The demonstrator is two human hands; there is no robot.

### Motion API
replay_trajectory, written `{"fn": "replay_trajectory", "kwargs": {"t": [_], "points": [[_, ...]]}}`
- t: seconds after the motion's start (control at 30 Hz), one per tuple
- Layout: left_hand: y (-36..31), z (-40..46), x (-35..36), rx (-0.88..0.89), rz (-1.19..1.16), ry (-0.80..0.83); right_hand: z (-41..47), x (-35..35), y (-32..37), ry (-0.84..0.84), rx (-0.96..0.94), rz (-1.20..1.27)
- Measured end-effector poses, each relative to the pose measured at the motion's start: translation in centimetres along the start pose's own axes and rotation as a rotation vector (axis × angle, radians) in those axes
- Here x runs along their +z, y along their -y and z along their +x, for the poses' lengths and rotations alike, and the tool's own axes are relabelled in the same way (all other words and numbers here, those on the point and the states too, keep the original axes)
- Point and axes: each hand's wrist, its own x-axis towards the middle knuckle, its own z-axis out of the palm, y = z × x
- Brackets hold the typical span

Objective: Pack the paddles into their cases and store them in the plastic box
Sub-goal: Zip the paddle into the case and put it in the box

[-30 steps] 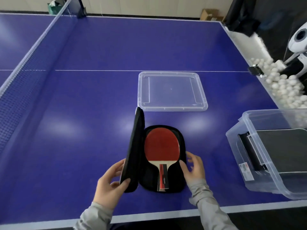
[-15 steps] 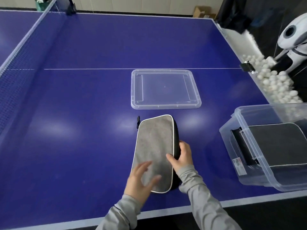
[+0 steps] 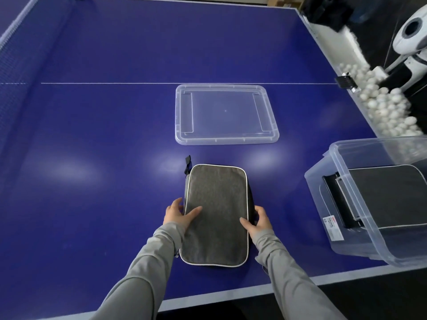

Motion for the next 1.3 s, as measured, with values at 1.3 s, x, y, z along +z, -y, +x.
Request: {"fn": "replay_trajectory", "kwargs": {"t": [1.3], "points": [[-3.2, -3.9, -1.9, -0.116, -0.828, -0.45, -8.0, 1.3, 2.8, -0.431, -0.677, -0.08]]}}
